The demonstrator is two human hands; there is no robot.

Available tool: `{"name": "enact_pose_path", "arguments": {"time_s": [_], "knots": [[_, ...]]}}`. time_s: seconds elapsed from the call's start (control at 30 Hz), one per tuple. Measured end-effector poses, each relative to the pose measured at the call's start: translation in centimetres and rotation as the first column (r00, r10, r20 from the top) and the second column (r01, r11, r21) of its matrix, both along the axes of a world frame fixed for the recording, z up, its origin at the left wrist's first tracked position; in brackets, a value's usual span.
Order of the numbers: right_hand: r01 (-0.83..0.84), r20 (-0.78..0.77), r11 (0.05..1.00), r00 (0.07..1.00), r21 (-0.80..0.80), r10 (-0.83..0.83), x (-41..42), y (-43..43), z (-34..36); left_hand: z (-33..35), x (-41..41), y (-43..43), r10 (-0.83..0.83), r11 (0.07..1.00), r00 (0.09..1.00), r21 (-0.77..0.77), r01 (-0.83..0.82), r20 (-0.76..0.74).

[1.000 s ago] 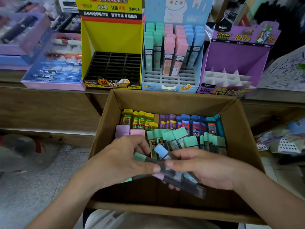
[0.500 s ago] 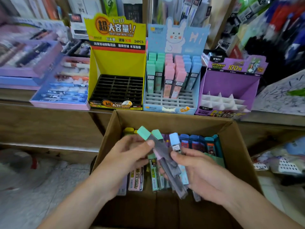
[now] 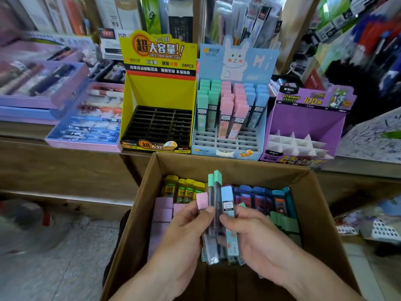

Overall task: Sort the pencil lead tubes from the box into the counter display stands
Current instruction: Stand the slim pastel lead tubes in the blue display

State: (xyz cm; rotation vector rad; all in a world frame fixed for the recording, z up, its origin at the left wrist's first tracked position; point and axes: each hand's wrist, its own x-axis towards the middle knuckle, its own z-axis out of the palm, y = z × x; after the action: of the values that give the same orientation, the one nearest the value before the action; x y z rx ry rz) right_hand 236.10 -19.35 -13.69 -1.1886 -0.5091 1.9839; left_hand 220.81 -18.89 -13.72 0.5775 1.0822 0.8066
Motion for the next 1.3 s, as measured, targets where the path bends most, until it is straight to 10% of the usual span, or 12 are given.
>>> {"name": "enact_pose_path", "arguments": {"time_s": [0.57, 1.3], "knots": [[-0.352, 0.284, 0.929, 0.908, 0.114, 0.309, 1.1, 0.4, 0.5, -0.6, -1.1, 0.3, -0.121, 0.988, 0.976, -0.076, 0.136, 0.183], [-0.058, 0.347, 0.965, 0.937, 0.254, -0.035, 1.7, 1.7, 0.9, 0.3, -3.1, 2.1, 0.030, 0.995, 0.998, 0.101, -0.025, -0.048]]}}
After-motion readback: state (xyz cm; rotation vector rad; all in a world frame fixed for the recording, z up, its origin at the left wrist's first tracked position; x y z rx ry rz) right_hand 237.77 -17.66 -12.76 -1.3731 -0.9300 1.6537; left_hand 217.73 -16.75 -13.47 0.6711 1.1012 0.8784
